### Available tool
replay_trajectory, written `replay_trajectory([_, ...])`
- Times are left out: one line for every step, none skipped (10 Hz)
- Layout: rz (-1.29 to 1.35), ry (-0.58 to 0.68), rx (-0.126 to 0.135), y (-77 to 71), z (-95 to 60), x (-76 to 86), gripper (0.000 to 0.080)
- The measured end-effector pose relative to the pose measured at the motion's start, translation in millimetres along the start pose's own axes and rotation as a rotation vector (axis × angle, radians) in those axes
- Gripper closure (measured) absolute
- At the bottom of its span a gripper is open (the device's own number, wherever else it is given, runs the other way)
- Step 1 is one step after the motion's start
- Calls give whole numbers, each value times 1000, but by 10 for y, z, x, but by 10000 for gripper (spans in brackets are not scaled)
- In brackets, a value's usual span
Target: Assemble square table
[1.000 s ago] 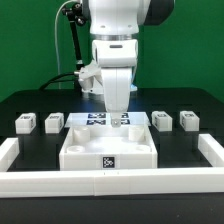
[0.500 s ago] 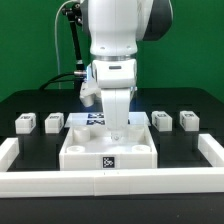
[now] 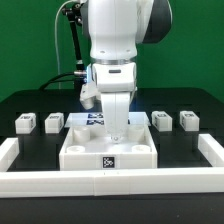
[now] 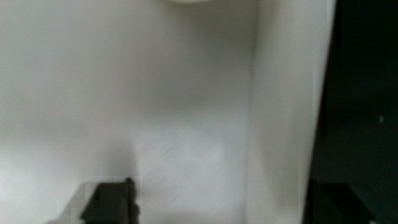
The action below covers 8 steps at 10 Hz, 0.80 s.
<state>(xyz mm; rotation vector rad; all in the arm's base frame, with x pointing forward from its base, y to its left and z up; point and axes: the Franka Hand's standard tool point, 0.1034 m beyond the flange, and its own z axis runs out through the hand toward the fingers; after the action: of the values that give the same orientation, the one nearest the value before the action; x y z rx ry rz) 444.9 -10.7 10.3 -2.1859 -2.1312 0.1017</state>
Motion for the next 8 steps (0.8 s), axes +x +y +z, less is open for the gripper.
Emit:
replay_trajectory([0,0,0,-1,1,-1,509])
replay_trajectory([0,0,0,-1,1,-1,643])
replay_trajectory([1,0,-2,4,-2,-5,643])
replay_trajectory([1,0,-12,26,-14,-4,735])
replay_trajectory([1,0,-17,35,-18,-4,735])
replay_trajectory([1,0,-18,38,-19,-4,735])
replay_trajectory([1,0,-18,39,-20,-4,735])
replay_trajectory([1,0,-19,40,-20,-4,735])
